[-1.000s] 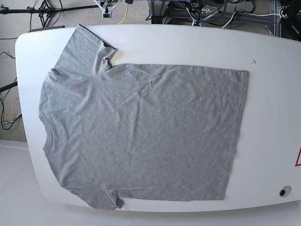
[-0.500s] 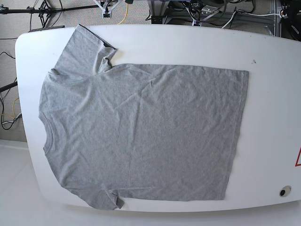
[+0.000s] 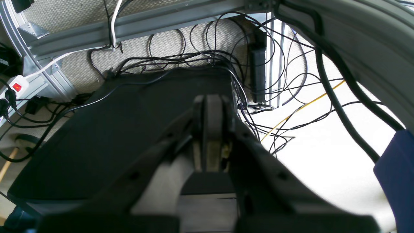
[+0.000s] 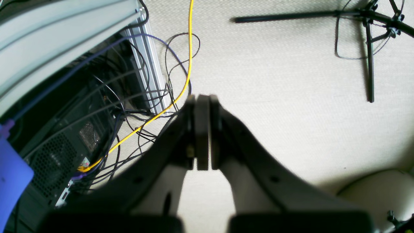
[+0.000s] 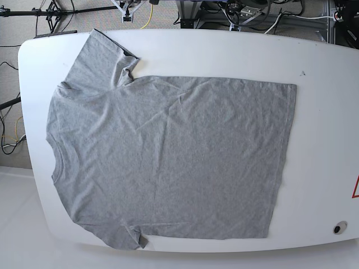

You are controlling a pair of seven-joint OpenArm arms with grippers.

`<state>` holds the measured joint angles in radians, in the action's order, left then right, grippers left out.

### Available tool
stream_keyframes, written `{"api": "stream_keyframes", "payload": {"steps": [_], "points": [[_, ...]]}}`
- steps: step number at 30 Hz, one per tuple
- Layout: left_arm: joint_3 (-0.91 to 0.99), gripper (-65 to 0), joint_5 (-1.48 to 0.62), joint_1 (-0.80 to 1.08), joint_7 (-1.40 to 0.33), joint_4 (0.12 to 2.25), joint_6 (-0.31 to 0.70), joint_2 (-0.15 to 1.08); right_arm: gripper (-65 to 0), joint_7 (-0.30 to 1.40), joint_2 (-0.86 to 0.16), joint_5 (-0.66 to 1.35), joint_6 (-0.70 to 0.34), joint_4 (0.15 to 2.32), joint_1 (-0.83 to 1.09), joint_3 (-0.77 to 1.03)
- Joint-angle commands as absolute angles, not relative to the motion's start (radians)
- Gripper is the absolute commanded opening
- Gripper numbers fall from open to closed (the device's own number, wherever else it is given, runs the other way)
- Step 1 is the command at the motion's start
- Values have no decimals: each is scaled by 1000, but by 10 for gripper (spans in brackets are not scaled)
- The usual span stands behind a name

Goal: Fold the T-shirt properly

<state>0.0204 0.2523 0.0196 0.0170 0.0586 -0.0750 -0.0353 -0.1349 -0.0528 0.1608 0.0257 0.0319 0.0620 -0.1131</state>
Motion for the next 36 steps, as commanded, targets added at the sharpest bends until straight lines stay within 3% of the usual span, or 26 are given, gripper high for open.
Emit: {"api": "stream_keyframes", "payload": {"steps": [1,36], "points": [[21,-650,254,26,17,62,-75,-32,-650,-135,-57,155,26,34,67,-115],[20,-650,248,25,33,50,-78,-35,-650,-145,-61,156,22,36,65,-119]]}}
